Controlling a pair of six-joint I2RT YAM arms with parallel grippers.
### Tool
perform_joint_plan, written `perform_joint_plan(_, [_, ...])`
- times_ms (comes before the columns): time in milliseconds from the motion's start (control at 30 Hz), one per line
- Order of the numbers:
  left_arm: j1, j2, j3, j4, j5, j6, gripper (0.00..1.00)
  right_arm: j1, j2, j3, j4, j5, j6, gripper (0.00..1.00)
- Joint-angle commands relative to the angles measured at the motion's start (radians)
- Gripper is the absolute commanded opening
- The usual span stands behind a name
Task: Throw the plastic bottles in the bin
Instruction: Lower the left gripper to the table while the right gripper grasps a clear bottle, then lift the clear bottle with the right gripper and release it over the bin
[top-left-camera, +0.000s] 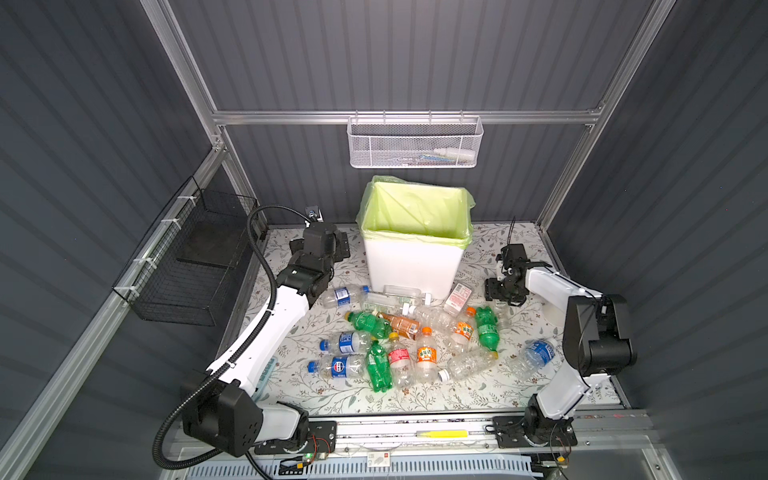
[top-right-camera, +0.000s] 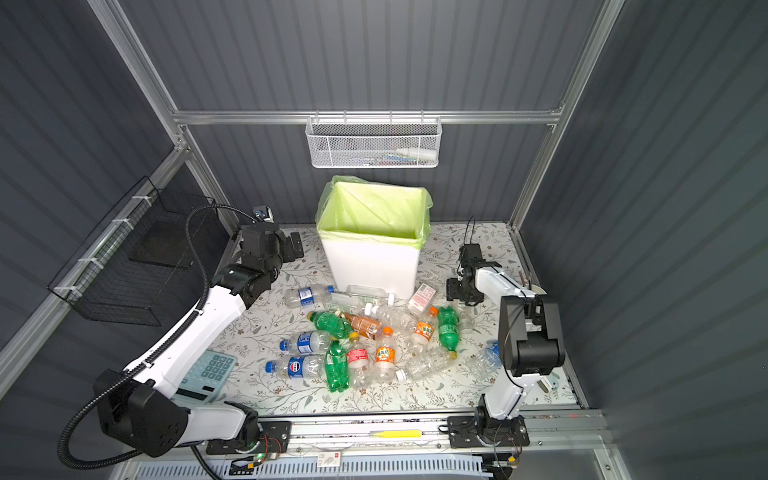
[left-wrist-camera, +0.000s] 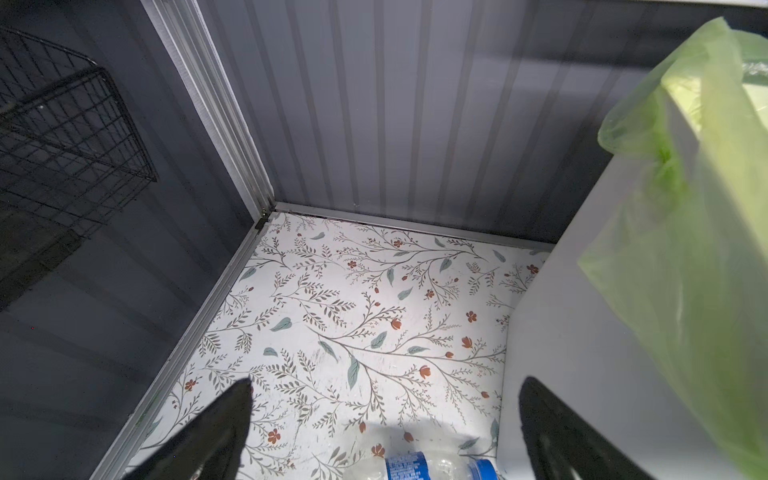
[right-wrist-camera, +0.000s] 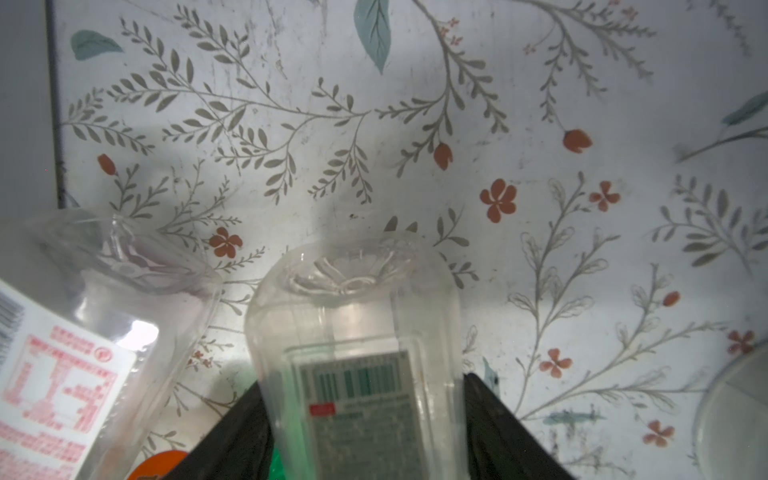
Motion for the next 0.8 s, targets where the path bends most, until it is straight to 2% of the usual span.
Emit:
perform_joint_plan(0, [0.009,0.011,-0.016,-0.018,-0.011,-0.026,1.0,0.003,0.002,0.02,-0.006,-0.007,0.0,0.64])
perform_joint_plan(133, [0.023,0.018,-0.035,-0.016,-0.011,-0.041,1.0,0.002,-0.034,0.021,0.006,-0.001,0.01,0.53])
perform_joint_plan(367, [0.053,0.043,-0.073,-0.016,-0.009,-0.078,1.0,-0.011,-0.2,0.076,0.024,0.046,0.013,0.49])
perform_joint_plan(600, [0.109,0.091,-0.118,-0.025,0.017,-0.102,1.0,-0.064,-0.426,0.316,0.054,0.056,0.038,0.48])
perform_joint_plan(767, [0.127,0.125,-0.145,-0.038,0.048,-0.118,1.0,-0.065,-0.507,0.49,0.186,0.032,0.136,0.48])
